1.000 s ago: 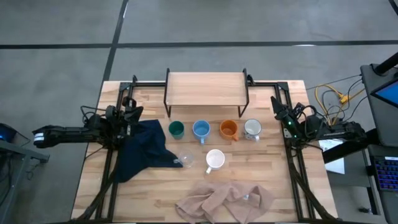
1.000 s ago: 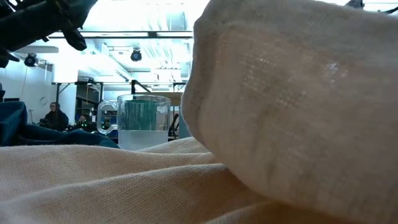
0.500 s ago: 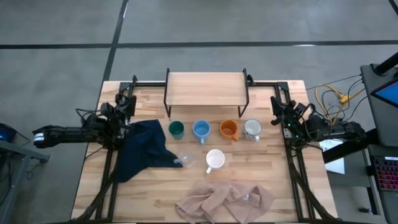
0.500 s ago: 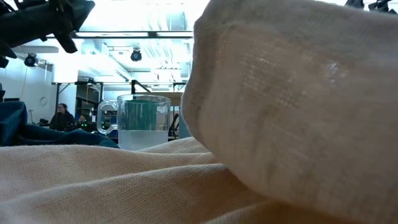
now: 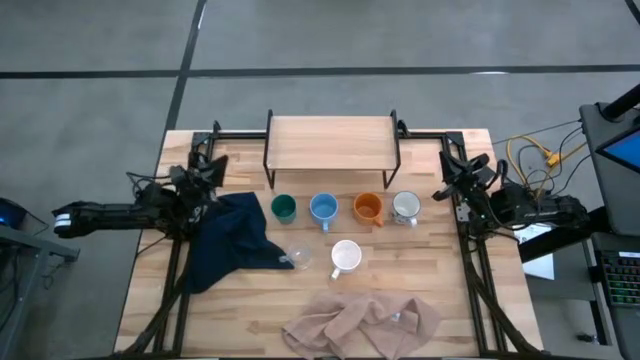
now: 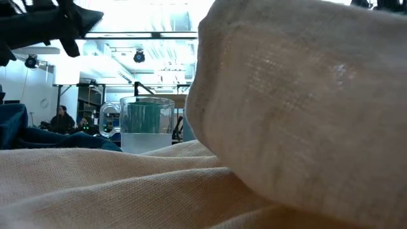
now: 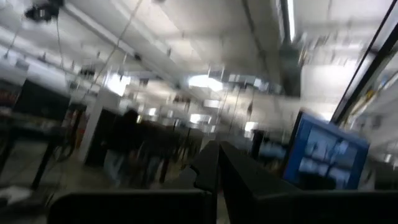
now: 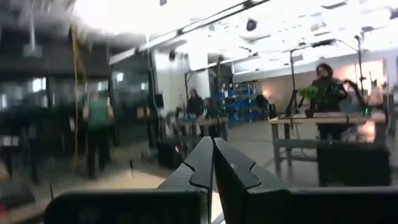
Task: Stack small to large cups/mugs on shelf
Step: Put the white patterned mug on the shelf
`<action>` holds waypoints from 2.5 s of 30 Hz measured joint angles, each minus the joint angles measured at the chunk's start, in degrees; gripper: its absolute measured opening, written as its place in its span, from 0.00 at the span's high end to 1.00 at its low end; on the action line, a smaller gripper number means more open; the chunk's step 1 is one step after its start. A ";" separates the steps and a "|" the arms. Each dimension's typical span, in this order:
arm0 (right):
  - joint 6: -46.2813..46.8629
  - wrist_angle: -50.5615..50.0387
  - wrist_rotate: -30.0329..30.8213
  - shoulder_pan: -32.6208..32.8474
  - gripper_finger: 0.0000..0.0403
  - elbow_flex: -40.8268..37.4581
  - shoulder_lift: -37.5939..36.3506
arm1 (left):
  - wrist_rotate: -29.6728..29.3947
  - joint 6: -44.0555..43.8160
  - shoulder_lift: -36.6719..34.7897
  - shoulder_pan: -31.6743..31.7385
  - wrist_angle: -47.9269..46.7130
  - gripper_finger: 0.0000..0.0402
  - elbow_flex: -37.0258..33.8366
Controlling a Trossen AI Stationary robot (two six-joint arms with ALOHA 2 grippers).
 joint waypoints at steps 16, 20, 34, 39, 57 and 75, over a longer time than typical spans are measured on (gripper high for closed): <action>13.22 -55.84 -6.07 0.00 0.98 23.58 0.22 | -7.91 3.48 -2.36 0.02 -48.42 1.00 22.85; 13.27 -55.78 -6.14 0.00 0.98 23.55 0.37 | -7.62 -2.21 -3.00 0.02 -55.71 1.00 24.72; 28.12 -56.72 -6.11 0.00 0.98 22.90 7.66 | -3.71 -14.63 -2.72 0.00 -72.52 1.00 24.19; 29.35 -52.66 -4.83 0.00 0.98 21.15 10.71 | 0.07 -11.42 -4.18 0.01 -71.17 1.00 22.97; 40.58 -39.64 -5.33 0.02 0.98 11.58 12.22 | 13.48 -4.47 -22.25 0.01 -47.07 1.00 -0.38; 37.92 -13.79 -18.72 0.02 0.98 1.31 11.47 | 16.17 -4.62 -21.94 0.02 -43.34 1.00 -1.23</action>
